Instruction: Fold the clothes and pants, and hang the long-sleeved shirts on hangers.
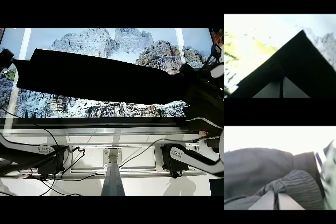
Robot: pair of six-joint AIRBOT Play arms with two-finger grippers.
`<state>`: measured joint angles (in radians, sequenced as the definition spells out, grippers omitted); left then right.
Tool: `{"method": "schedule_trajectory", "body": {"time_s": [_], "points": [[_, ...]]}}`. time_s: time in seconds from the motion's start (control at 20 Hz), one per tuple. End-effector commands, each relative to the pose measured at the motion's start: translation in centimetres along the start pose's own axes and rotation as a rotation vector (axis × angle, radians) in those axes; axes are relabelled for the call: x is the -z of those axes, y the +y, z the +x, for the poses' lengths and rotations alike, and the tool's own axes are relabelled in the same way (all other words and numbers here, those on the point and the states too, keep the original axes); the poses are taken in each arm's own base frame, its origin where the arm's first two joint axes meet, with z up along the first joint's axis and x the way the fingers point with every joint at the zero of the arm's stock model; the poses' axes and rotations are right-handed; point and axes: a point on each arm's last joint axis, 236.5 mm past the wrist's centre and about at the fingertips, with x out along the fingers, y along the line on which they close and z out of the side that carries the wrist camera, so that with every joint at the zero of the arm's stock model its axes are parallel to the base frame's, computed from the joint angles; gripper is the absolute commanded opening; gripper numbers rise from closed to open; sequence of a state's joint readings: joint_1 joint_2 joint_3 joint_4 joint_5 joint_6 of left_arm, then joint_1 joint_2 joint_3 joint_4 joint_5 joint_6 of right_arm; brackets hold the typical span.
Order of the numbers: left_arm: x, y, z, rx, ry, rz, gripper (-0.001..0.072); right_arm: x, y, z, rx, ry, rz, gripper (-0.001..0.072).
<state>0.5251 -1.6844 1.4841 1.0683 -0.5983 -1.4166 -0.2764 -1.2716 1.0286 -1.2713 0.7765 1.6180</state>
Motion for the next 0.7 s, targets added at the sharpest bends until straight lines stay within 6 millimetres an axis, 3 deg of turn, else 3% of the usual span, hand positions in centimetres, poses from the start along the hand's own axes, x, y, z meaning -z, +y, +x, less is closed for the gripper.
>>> {"method": "schedule_trajectory", "body": {"time_s": [0.0,0.2,0.5,0.55,0.6,0.65], "points": [[-1.0,-3.1,3.6,0.039,-0.04,-0.005,0.0004,-2.8,1.2,4.8,-0.014,-0.05,0.047,0.0015],[-1.8,-4.2,5.9,0.052,-0.092,-0.063,0.0005,-4.6,1.3,7.3,-0.021,-0.103,0.115,0.0015],[-4.6,-5.1,6.3,0.066,-0.246,-0.105,0.0021,-9.0,1.5,6.7,-0.047,-0.291,0.16,0.002],[-4.5,-5.5,6.5,0.07,-0.252,-0.1,0.0309,-9.4,1.7,6.6,-0.051,-0.313,0.153,0.0166],[-4.3,-6.0,6.6,0.076,-0.249,-0.103,0.0707,-9.5,1.8,6.5,-0.052,-0.319,0.153,0.0599],[-4.1,-6.3,6.6,0.081,-0.239,-0.1,0.072,-9.5,1.8,6.6,-0.051,-0.316,0.145,0.0698]]}}
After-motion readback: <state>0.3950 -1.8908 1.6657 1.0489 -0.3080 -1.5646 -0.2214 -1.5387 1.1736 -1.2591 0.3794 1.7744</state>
